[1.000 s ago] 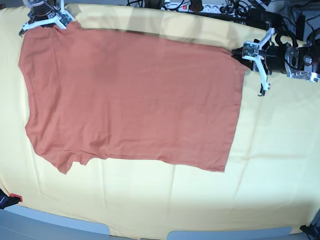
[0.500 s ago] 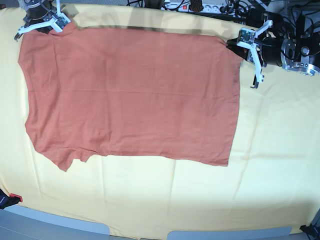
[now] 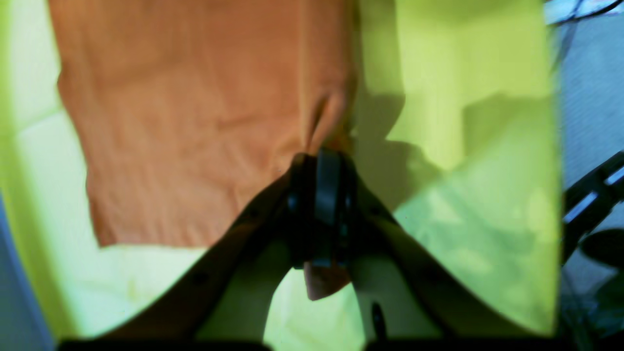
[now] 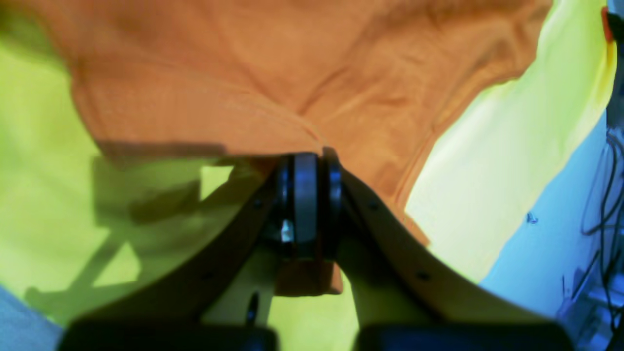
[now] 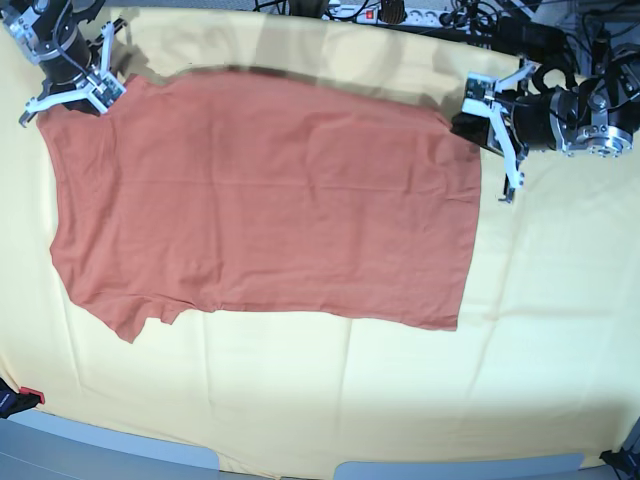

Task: Fold the T-shirt properly

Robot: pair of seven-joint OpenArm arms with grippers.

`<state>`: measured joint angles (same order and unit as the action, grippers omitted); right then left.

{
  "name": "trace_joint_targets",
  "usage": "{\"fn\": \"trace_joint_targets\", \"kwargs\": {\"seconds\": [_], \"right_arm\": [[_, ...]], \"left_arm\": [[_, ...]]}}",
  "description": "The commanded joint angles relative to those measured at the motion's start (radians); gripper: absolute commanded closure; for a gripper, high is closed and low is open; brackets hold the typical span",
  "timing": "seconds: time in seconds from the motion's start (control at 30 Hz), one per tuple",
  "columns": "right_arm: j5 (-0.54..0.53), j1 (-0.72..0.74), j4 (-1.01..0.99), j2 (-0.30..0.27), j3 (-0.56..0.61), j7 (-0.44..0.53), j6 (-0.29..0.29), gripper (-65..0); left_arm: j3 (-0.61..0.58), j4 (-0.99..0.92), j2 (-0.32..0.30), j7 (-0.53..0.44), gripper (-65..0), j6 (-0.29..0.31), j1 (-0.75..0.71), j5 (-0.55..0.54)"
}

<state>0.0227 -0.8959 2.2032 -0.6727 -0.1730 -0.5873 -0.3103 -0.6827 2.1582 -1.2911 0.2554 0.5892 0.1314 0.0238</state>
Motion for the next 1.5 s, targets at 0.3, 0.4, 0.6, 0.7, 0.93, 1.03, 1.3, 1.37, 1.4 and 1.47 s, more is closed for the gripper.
{"fn": "trace_joint_targets", "kwargs": {"seconds": [0.3, 0.4, 0.6, 0.7, 0.93, 1.03, 1.3, 1.37, 1.4, 1.47], "right_arm": [[-0.001, 0.034, -0.039, -0.012, -0.009, 0.079, -0.041, 0.0], [-0.003, 0.068, -0.061, -0.012, -0.009, 0.083, -0.061, 0.0], [-0.106, 0.159, -0.121, -0.012, -0.009, 0.084, -0.102, 0.0], [-0.105, 0.196, -0.154, -0.012, -0.009, 0.087, -0.101, 0.0], [-0.127, 0.218, -0.168, -0.012, -0.009, 0.116, -0.107, 0.0], [-0.128, 0.218, -0.17, -0.011, -0.009, 0.134, -0.105, 0.0], [-0.127, 0.22, -0.177, -0.012, -0.009, 0.135, -0.105, 0.0], [-0.127, 0.22, -0.177, -0.012, -0.009, 0.135, -0.105, 0.0], [-0.127, 0.22, -0.177, -0.012, -0.009, 0.135, -0.105, 0.0], [-0.127, 0.22, -0.177, -0.012, -0.009, 0.135, -0.105, 0.0]], "left_arm": [[0.01, 0.011, -0.021, -0.022, 0.0, -0.097, 0.069, 0.003], [0.01, 0.011, -0.018, -0.022, 0.0, -0.098, 0.068, 0.013], [0.01, -0.006, 0.026, -0.018, 0.0, -0.185, 0.068, 0.044], [0.01, -0.026, 0.05, -0.014, 0.0, -0.206, 0.069, 0.051], [0.01, -0.087, 0.095, -0.015, 0.0, -0.209, 0.069, 0.051], [0.01, -0.105, 0.111, -0.018, 0.0, -0.209, 0.068, 0.051], [0.01, -0.125, 0.113, -0.132, -1.2, -0.109, 0.078, 0.152], [0.01, -0.125, 0.112, -0.135, -3.2, -0.1, 0.092, 0.153], [0.01, -0.125, 0.11, -0.136, -3.2, -0.099, 0.1, 0.153], [0.01, -0.125, 0.105, -0.136, -3.2, -0.095, 0.121, 0.16]]}}
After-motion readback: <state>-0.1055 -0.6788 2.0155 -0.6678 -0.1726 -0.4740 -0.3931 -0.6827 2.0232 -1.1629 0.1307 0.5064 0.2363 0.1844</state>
